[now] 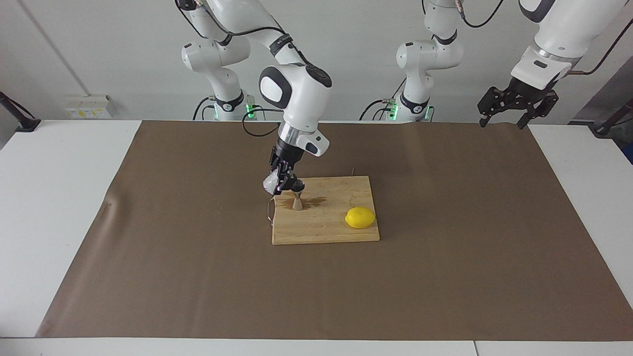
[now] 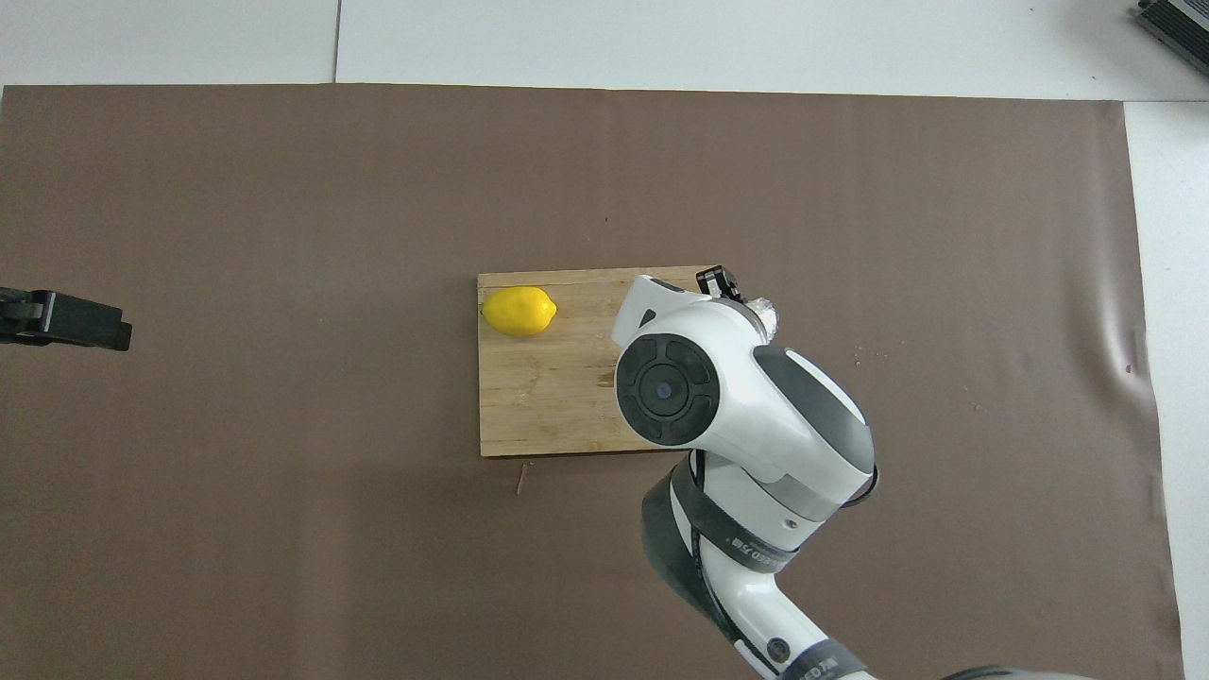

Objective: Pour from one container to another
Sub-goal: 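Carry the white cup back off the board toward its spot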

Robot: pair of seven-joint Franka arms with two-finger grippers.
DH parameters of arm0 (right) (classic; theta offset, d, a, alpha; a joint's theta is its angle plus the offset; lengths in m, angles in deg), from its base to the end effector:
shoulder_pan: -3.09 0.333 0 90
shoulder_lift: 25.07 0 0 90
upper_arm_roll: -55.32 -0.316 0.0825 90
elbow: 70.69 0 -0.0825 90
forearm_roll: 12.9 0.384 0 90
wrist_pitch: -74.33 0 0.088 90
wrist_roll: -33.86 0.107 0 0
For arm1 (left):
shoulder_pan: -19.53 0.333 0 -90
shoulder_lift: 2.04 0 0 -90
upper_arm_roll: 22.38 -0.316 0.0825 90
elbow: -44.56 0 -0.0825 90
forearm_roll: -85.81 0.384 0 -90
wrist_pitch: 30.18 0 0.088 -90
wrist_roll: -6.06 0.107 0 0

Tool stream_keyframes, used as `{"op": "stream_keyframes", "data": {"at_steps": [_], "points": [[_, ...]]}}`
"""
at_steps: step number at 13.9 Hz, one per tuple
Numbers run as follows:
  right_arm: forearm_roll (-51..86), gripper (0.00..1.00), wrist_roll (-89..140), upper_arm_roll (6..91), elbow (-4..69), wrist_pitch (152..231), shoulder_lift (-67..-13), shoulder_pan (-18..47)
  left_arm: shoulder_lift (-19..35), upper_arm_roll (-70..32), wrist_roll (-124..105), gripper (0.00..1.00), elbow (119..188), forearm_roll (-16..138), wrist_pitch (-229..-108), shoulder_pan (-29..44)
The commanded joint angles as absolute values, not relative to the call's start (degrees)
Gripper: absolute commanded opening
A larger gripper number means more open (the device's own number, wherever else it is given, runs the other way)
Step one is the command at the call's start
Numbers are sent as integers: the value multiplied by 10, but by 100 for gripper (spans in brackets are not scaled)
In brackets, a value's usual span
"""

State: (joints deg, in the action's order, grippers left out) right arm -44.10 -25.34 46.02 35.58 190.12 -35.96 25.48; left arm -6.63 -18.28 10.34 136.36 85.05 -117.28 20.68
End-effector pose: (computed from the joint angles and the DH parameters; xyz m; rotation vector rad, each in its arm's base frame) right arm 0.5364 0.2904 0.4248 1.6450 2.1379 -0.1727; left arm 0.5235 -0.0301 0.6484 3.1278 -0.1983 -0.0032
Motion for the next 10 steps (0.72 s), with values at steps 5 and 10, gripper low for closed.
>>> {"op": "stream_keyframes", "data": {"at_steps": [5, 10], "points": [[-308, 0, -251, 456, 359, 1896, -332, 156, -83, -181, 100, 100, 1380, 843, -1171, 214], [-226, 0, -255, 456, 392, 1898, -317, 85, -83, -181, 100, 100, 1380, 843, -1171, 214]]}}
